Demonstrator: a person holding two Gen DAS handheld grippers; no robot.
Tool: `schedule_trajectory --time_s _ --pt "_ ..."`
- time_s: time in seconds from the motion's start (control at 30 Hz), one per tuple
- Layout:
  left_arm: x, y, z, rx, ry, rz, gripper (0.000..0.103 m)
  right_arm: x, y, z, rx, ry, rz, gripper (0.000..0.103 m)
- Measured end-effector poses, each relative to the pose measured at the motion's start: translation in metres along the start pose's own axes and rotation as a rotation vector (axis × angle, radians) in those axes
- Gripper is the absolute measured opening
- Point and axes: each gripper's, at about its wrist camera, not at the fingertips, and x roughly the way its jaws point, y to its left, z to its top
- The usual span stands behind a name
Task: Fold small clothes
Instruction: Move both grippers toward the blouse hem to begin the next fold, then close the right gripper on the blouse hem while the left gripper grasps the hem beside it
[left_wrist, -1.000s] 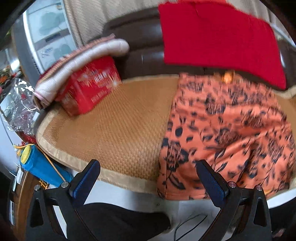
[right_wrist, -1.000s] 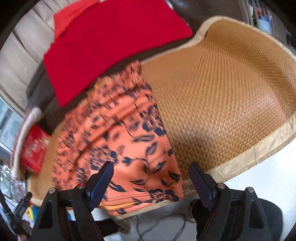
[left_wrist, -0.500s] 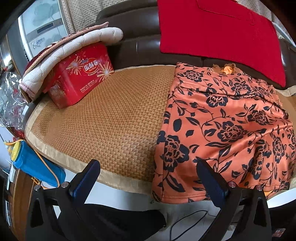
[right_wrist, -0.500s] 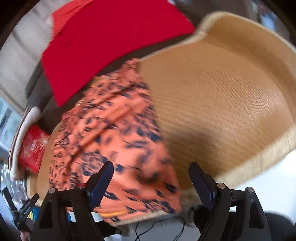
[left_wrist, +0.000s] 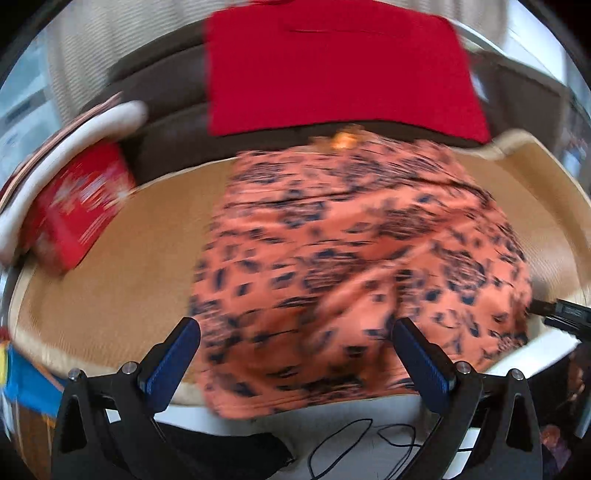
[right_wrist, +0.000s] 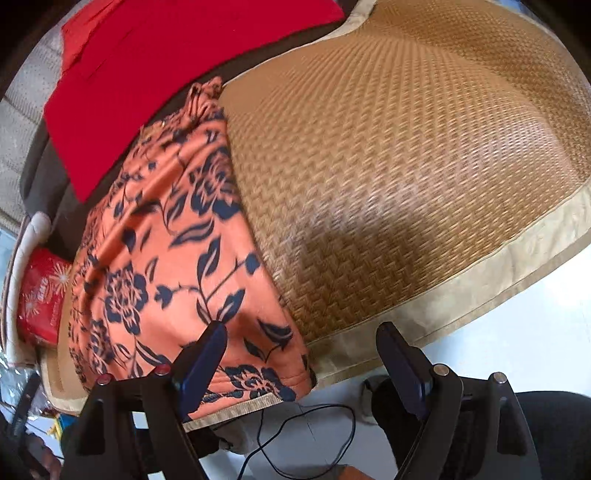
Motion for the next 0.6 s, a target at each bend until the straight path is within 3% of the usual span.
schedule_trajectory --time_s 0.17,0.3,0.4,0.6 --pt "-0.008 -0.051 0.024 0.071 0.006 -0.031 0.103 0.009 0.011 -0.01 -0.052 -0.038 -0.043 0.086" --pt "-0.024 -0.075 0.031 0.084 -0.019 -0.039 0.103 0.022 0.008 -0.012 -0.037 -0.009 -0.03 0.084" --pt "-0.026 -0.084 0.03 0.103 -0.008 -0.02 0.103 0.025 0.004 -0.014 -0.026 0.012 0.004 0.071" --pt "-0.03 -0.084 0.028 0.11 0.002 0.016 0.103 0.034 0.012 -0.017 -0.032 0.016 0.052 0.053"
